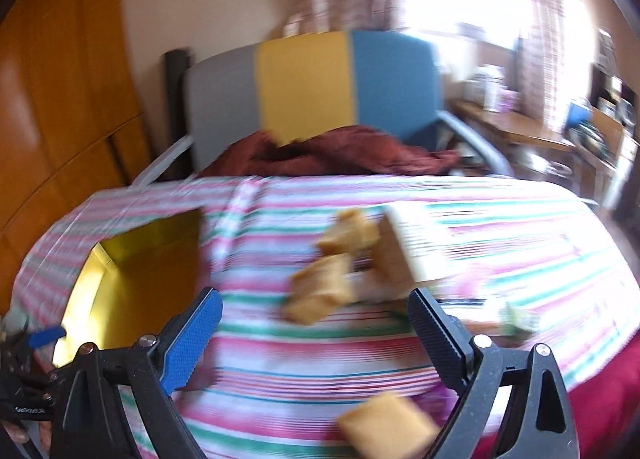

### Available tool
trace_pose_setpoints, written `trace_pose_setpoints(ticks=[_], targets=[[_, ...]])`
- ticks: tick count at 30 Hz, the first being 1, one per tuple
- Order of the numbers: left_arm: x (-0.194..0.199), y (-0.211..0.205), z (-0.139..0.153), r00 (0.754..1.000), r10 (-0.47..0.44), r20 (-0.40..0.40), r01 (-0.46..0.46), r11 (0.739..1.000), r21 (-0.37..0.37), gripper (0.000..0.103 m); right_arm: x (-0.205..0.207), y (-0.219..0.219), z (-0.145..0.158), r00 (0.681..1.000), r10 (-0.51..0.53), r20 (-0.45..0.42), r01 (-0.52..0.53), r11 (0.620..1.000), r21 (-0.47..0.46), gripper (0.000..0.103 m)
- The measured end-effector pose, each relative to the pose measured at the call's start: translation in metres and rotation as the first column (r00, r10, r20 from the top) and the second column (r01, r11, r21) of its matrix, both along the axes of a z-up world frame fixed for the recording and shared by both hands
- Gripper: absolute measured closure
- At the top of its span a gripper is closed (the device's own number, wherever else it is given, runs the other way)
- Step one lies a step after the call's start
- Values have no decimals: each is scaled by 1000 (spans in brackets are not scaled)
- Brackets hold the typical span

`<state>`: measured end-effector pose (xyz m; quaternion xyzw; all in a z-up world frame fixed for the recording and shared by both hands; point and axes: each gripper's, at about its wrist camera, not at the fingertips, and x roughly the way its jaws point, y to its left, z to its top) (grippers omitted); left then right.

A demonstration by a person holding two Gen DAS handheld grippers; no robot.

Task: Organize objects

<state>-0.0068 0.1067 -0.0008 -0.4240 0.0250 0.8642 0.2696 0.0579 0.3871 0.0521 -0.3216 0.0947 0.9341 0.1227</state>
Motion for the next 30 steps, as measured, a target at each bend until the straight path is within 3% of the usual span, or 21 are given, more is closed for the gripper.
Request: trace_pose_setpoints(ticks=[5, 8, 13, 18, 22, 25, 26, 28, 30], targets=[[7, 50, 10, 983, -184, -8, 184, 983, 21, 0, 33, 69, 16, 984, -178, 4, 178, 984, 10, 7], [14, 89, 7, 953, -304, -14, 304, 953, -3, 1, 48, 93, 15, 970, -240, 34, 240, 971, 14, 7], [37, 155, -1, 861, -508, 0, 508, 861, -28, 2, 70, 118, 7, 960, -265, 86, 265, 964, 3, 7], [64, 204, -17, 776, -630, 26, 630, 774, -56, 1, 79, 124, -3, 956, -267, 123, 269, 963, -4, 7], [78, 236, -39, 737, -673, 62, 675, 730, -105, 1, 81, 124, -8, 956, -261, 136, 265, 964, -14, 7], [80, 250, -56, 735, -674, 69, 676, 723, -140, 2, 80, 124, -12, 957, -247, 150, 252, 968, -17, 7], [78, 250, -61, 737, -672, 75, 675, 724, -140, 8, 80, 123, -13, 958, -240, 156, 246, 969, -18, 7], [72, 252, -72, 732, -667, 137, 681, 724, -113, 37, 78, 122, -15, 960, -224, 167, 230, 973, -15, 7], [66, 244, -73, 737, -659, 151, 672, 739, -55, 39, 74, 120, -17, 963, -191, 192, 197, 980, -12, 7]])
